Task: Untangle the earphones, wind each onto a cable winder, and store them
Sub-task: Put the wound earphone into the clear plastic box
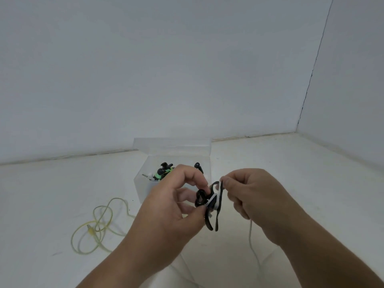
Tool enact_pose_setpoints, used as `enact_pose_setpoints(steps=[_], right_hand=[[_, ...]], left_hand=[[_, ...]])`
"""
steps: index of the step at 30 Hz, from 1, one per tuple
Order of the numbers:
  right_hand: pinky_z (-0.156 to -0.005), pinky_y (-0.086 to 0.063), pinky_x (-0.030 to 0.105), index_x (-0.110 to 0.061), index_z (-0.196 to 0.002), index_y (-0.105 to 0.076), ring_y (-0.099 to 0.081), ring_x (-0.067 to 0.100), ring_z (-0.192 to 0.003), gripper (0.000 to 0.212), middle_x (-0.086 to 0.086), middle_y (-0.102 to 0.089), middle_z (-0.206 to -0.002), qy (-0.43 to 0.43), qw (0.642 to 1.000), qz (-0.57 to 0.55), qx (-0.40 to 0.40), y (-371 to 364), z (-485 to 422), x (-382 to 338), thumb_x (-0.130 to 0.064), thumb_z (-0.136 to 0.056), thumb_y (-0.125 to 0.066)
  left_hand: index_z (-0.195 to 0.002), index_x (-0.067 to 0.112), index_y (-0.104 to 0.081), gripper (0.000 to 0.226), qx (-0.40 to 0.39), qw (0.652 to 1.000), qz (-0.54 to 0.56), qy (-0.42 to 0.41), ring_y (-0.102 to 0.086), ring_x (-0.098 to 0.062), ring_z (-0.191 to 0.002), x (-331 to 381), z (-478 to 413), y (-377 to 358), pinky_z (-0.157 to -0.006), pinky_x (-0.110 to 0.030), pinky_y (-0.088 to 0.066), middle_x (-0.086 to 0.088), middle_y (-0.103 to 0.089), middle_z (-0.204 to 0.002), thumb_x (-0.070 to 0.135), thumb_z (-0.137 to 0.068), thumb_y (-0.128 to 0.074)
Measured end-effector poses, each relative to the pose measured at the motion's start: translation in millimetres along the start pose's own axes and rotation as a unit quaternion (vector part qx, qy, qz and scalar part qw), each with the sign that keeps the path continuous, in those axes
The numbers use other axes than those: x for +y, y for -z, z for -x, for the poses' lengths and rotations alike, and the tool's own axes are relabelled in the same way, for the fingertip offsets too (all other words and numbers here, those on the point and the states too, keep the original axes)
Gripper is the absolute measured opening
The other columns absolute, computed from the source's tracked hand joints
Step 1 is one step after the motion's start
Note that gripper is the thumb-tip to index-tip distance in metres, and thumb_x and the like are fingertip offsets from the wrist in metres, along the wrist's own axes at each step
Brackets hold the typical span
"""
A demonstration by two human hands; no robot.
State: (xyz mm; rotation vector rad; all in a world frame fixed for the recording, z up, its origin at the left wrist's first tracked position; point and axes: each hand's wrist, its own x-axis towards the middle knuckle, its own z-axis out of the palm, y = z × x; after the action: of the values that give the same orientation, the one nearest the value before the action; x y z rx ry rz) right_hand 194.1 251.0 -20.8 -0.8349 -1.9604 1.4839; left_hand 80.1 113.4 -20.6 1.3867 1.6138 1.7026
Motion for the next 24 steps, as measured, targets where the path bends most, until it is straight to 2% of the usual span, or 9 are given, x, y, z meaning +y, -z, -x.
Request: enact_pose_setpoints(steps=[3, 7, 10, 12, 14, 18, 22, 24], right_hand=[[-0.045, -0.023, 0.027, -0.008, -0.080, -0.070, -0.026, 0.015, -0.046, 0.034, -0.005, -0.037, -0.049, -0.037, 0.998, 0.006, -0.059, -4, 1, 1, -0.022, -0.103, -0.050], [-0.042, -0.021, 0.024, -0.013, -0.073, -0.069, -0.024, 0.013, -0.044, 0.038, -0.005, -0.036, -0.049, -0.051, 0.992, 0.043, -0.109, -8, 2, 2, -0.024, -0.103, -0.049], [-0.044, -0.022, 0.024, -0.009, -0.077, -0.071, -0.024, 0.011, -0.044, 0.037, -0.008, -0.036, -0.048, -0.053, 0.979, 0.074, -0.180, -12, 7, 0, -0.027, -0.103, -0.052], [-0.045, -0.025, 0.022, -0.010, -0.086, -0.073, -0.027, 0.010, -0.044, 0.032, -0.011, -0.038, -0.047, -0.043, 0.968, 0.097, -0.227, -12, 11, -4, -0.027, -0.103, -0.051], [-0.046, -0.028, 0.021, -0.017, -0.093, -0.075, -0.032, 0.009, -0.045, 0.026, -0.013, -0.041, -0.048, -0.028, 0.958, 0.129, -0.255, -10, 16, -10, -0.029, -0.102, -0.053], [-0.049, -0.034, 0.012, -0.024, -0.102, -0.075, -0.045, -0.002, -0.043, 0.020, -0.018, -0.049, -0.047, 0.012, 0.942, 0.200, -0.269, -6, 20, -19, -0.031, -0.100, -0.056], [-0.055, -0.037, 0.014, -0.022, -0.101, -0.074, -0.048, -0.003, -0.047, 0.021, -0.019, -0.053, -0.050, 0.022, 0.936, 0.227, -0.269, -6, 21, -22, -0.036, -0.097, -0.059], [-0.055, -0.038, 0.017, -0.018, -0.098, -0.075, -0.045, 0.001, -0.048, 0.024, -0.016, -0.051, -0.050, 0.026, 0.940, 0.228, -0.253, -4, 22, -21, -0.038, -0.095, -0.061]], left_hand=[[-0.085, 0.029, -0.061, 0.022, 0.036, 0.999, 0.017, -0.009, -0.054, -0.013, -0.053, 0, 0, -1, -0.053, -0.035, -0.037, -0.005, -0.071, -0.081, 0.011, -0.073, -0.068], [-0.080, 0.032, -0.061, 0.026, 0.049, 0.998, 0.047, -0.016, -0.058, -0.013, -0.056, 3, 0, -1, -0.054, -0.032, -0.042, 0.001, -0.072, -0.081, 0.012, -0.069, -0.072], [-0.079, 0.029, -0.060, 0.035, 0.081, 0.996, 0.001, -0.025, -0.059, -0.008, -0.050, 1, 0, -1, -0.051, -0.025, -0.048, 0.003, -0.070, -0.075, -0.004, -0.075, -0.071], [-0.081, 0.030, -0.059, 0.041, 0.114, 0.991, -0.059, -0.036, -0.060, -0.010, -0.052, -3, -1, 2, -0.052, -0.030, -0.051, 0.005, -0.070, -0.078, -0.010, -0.081, -0.069], [-0.083, 0.035, -0.059, 0.042, 0.138, 0.984, -0.103, -0.046, -0.062, -0.014, -0.059, -8, -3, 5, -0.056, -0.033, -0.052, 0.007, -0.070, -0.087, -0.006, -0.081, -0.070], [-0.086, 0.038, -0.058, 0.030, 0.148, 0.981, -0.108, -0.056, -0.060, -0.012, -0.062, -11, -5, 7, -0.058, -0.030, -0.051, 0.009, -0.069, -0.091, 0.012, -0.077, -0.071], [-0.087, 0.040, -0.056, 0.040, 0.151, 0.975, -0.149, -0.061, -0.064, -0.014, -0.070, -13, -4, 6, -0.063, -0.036, -0.055, 0.010, -0.068, -0.093, 0.003, -0.082, -0.072], [-0.088, 0.043, -0.054, 0.041, 0.149, 0.968, -0.187, -0.074, -0.065, -0.013, -0.080, -13, -4, 6, -0.066, -0.031, -0.055, 0.014, -0.067, -0.095, 0.006, -0.082, -0.071]])
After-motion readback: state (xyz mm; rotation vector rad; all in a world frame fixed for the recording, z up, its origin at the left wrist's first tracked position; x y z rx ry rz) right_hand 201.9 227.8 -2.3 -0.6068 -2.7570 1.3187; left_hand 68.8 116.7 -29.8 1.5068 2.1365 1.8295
